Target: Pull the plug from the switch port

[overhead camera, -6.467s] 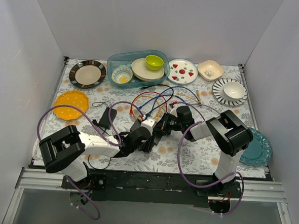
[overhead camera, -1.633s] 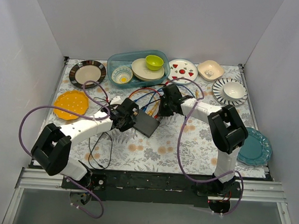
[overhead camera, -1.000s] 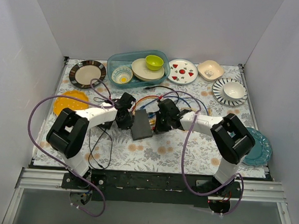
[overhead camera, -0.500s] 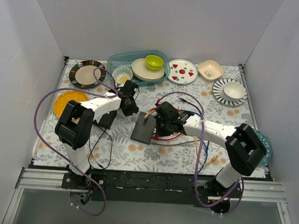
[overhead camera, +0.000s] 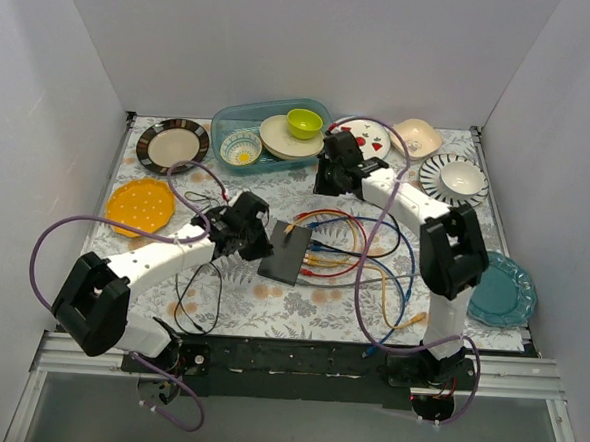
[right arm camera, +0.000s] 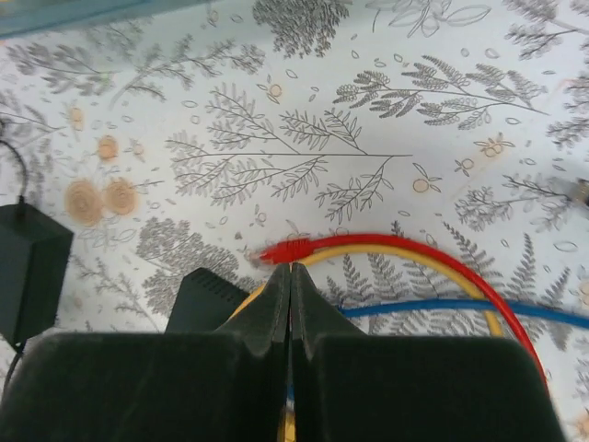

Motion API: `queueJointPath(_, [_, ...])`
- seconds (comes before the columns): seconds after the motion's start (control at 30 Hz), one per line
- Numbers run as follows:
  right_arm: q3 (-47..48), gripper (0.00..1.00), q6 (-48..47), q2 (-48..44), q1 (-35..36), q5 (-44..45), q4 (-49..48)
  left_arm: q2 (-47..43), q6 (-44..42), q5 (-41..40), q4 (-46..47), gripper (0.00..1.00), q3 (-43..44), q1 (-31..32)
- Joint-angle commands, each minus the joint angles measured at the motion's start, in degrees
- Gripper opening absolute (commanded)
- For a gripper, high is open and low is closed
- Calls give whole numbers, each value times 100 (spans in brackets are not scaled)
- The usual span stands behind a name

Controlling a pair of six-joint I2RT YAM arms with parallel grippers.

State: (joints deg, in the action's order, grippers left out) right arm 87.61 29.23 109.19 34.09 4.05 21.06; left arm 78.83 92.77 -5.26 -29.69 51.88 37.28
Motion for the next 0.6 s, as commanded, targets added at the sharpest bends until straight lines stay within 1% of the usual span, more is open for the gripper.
queueJointPath(0.0, [958, 1, -234, 882, -69, -571, 3, -341, 285, 727, 165, 4, -633, 516])
queueJointPath(0.1, [1362, 1, -339, 1401, -78, -651, 179, -464, 355, 798, 130, 0, -871, 588])
queueJointPath(0.17, [1390, 1, -366, 1544, -78, -748, 267, -474, 356, 833, 148, 0, -1048, 588])
queueJointPath(0.3, [776, 1, -340, 1474, -86, -976, -22, -167, 312, 1096, 314, 0, -1224, 588])
queueJointPath(0.37, [494, 1, -331, 1430, -78, -1073, 3, 167, 285, 1255, 473, 0, -1268, 588])
queueJointPath(0.5, [-59, 1, -278, 1220, -78, -1117, -84, 668, 215, 1387, 789, 0, -1206, 588])
queueJointPath(0.57, [-498, 1, -234, 992, -69, -1144, -189, 948, 180, 1448, 860, 0, -1093, 553])
